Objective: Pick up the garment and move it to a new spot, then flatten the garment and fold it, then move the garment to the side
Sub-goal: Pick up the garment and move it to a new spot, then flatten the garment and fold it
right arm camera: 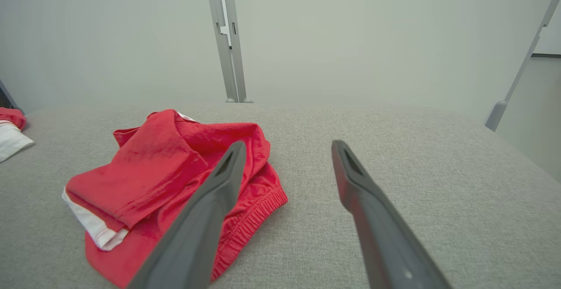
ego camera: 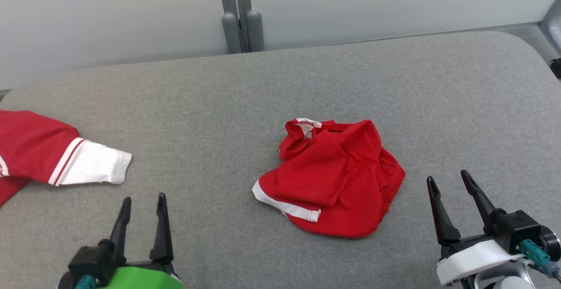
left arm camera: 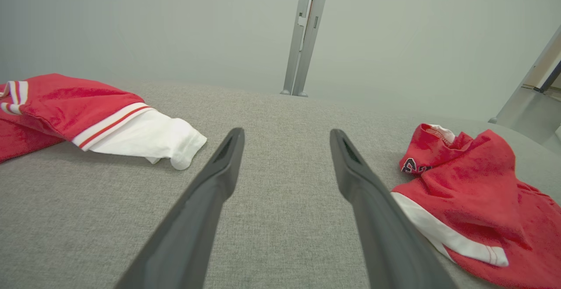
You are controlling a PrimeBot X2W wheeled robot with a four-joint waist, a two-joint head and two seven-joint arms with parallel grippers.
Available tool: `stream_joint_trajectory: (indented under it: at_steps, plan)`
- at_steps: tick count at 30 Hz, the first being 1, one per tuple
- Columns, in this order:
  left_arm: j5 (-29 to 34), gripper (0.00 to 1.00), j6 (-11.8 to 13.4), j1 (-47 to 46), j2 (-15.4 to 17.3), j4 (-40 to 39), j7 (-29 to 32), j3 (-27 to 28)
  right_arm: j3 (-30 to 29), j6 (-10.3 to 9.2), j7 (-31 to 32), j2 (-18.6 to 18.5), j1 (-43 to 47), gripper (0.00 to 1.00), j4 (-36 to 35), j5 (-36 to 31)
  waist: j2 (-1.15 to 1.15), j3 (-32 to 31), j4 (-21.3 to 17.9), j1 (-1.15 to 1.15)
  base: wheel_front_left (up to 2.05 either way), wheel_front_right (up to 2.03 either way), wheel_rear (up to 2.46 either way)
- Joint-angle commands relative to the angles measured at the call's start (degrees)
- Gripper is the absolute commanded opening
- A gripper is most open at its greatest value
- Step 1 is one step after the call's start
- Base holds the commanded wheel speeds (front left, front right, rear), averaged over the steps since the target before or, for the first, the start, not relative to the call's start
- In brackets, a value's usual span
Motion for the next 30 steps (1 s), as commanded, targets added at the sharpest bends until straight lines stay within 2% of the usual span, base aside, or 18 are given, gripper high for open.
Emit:
stream_joint_trajectory:
  at_steps: [1,9,22,25,30]
  plan:
    - [1.54,1.0,-0.65,1.87,-0.38,-1.04,0.01,0.08,-0.51,-0.07,-0.03,-0.41,1.03,1.0,-0.41,-0.41,0.0,-2.01,1.88,0.0,0.0,0.0,0.0]
    - [6.89,1.0,-2.54,10.04,-1.45,-5.06,0.01,-0.52,-2.34,-0.08,-0.03,-0.88,3.17,1.0,-0.49,-0.69,0.0,-3.34,3.22,0.0,0.0,0.0,0.0]
    - [6.18,1.0,-2.84,10.68,-1.66,-6.49,0.01,-0.12,-2.22,-0.07,-0.03,-0.19,3.35,1.0,0.79,-0.83,0.0,-3.6,3.37,0.0,0.0,0.0,0.0]
    - [6.07,1.0,-2.84,9.58,-1.66,-6.78,0.0,-1.81,-1.73,-0.08,-0.03,-0.26,2.9,1.0,0.89,-0.6,0.0,-3.29,2.75,0.0,0.0,0.0,0.0]
    - [0.61,1.0,-2.85,6.48,-1.66,-5.04,0.03,-8.3,-0.79,-0.08,-0.03,-0.64,2.18,1.0,0.89,-0.25,0.0,-2.26,1.11,0.0,0.0,0.0,0.0]
